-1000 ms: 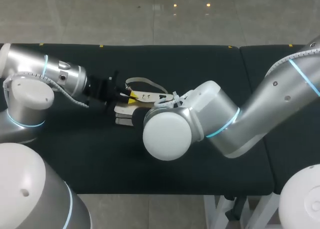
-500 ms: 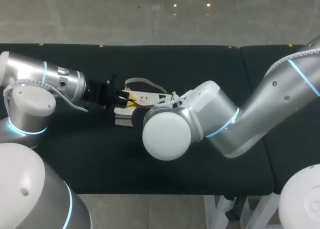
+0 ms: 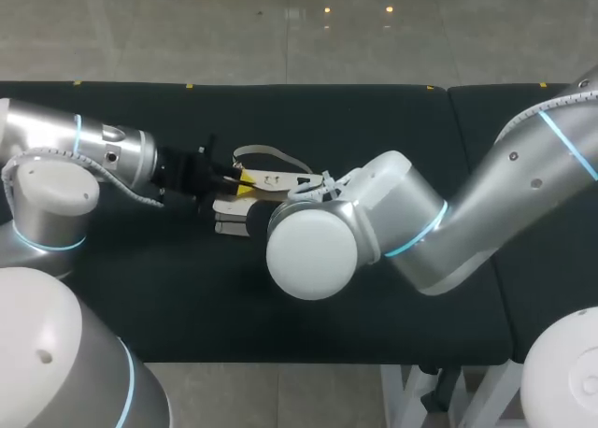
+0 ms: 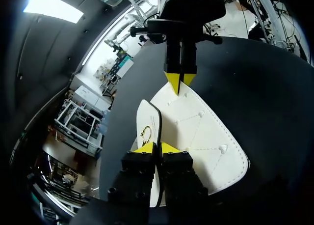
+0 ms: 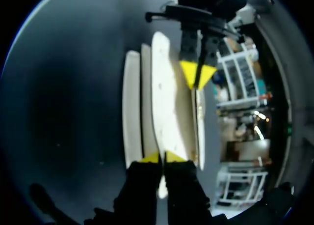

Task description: Pick up the bag, open it, inspect its contents, close it, and place it on the opposite side

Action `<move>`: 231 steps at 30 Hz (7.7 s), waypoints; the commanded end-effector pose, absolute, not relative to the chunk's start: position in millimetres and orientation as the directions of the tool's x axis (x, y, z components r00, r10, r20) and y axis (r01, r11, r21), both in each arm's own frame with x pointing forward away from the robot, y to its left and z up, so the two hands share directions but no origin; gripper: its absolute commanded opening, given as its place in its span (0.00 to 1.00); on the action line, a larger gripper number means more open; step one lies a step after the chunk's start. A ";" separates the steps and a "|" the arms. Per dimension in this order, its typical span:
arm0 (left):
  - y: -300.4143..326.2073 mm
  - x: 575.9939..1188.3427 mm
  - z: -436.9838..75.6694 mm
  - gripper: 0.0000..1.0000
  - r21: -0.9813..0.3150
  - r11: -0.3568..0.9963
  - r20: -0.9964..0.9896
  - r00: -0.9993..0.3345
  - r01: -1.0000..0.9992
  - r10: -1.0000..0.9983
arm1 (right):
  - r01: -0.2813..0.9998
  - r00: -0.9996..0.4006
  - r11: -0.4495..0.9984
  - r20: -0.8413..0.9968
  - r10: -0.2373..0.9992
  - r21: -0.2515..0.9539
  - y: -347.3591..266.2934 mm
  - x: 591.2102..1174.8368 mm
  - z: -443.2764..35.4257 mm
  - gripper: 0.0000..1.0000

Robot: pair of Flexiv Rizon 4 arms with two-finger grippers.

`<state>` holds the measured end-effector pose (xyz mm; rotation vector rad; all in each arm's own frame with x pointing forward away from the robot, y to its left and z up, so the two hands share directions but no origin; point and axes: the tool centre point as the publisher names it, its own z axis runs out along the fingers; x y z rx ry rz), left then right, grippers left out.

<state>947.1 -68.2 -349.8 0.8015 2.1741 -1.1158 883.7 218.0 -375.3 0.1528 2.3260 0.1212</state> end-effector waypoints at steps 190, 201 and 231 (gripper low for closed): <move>-14.5 923.5 -287.4 1.00 0.066 -0.217 0.728 0.196 -0.974 -0.656 | 0.896 0.413 -0.412 0.644 0.643 -0.163 138.7 939.5 -301.3 1.00; -9.4 932.3 -312.1 1.00 0.254 -0.327 0.694 0.407 -0.910 -0.593 | 0.852 0.501 -0.436 0.690 0.522 -0.289 161.1 941.9 -325.3 1.00; -8.5 958.6 -341.0 0.97 0.222 0.050 0.847 0.167 -0.974 -0.505 | 0.922 0.386 -0.175 0.770 0.508 -0.346 179.2 952.6 -347.8 0.83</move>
